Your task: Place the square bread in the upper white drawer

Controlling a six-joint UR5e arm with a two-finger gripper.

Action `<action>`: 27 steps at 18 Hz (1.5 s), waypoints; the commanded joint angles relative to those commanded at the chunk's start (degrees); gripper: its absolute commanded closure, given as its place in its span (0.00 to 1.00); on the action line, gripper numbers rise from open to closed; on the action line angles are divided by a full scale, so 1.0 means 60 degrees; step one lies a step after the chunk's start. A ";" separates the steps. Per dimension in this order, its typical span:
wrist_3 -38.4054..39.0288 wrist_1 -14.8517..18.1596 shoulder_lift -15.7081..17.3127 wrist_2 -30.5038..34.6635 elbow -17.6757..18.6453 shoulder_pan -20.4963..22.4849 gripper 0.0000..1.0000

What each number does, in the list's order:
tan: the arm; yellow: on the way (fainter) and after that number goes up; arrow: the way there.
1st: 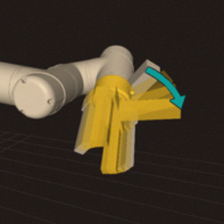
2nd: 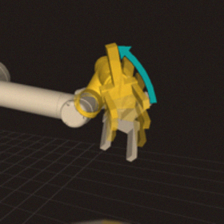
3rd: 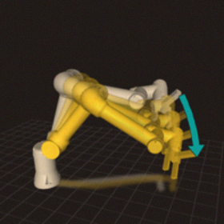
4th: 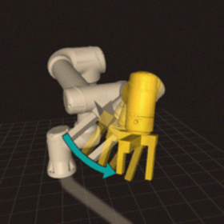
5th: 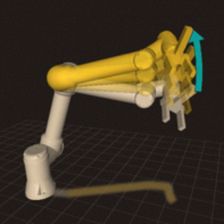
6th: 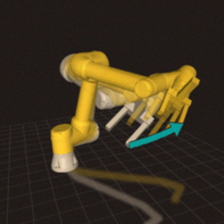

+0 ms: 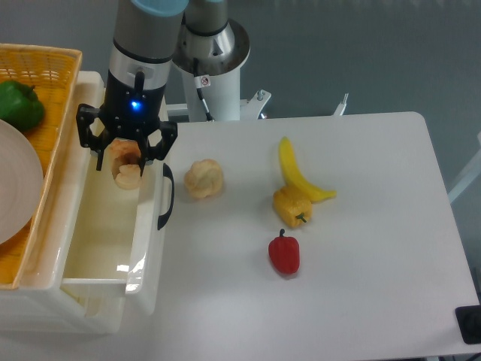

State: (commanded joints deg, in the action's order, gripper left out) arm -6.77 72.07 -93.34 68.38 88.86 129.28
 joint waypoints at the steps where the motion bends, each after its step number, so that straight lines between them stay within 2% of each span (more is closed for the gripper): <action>1: -0.0014 0.0000 0.0029 0.0015 0.0000 -0.0014 0.35; 12: -0.0029 0.0015 0.0001 0.0073 0.0000 -0.0088 0.35; 13: -0.0203 0.0000 -0.0014 0.0160 0.0000 0.0058 0.33; 14: -0.0451 0.0015 -0.0014 0.0306 0.0000 0.0291 0.27; 19: -0.0995 0.0029 0.0000 0.0862 -0.0132 0.1243 0.26; 23: -0.1464 0.0029 -0.0029 0.1551 0.0028 0.2093 0.26; 27: -0.1727 0.0029 -0.0029 0.2182 0.0029 0.2577 0.24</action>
State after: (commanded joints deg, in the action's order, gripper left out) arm -17.13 72.25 -93.52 81.47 89.03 144.75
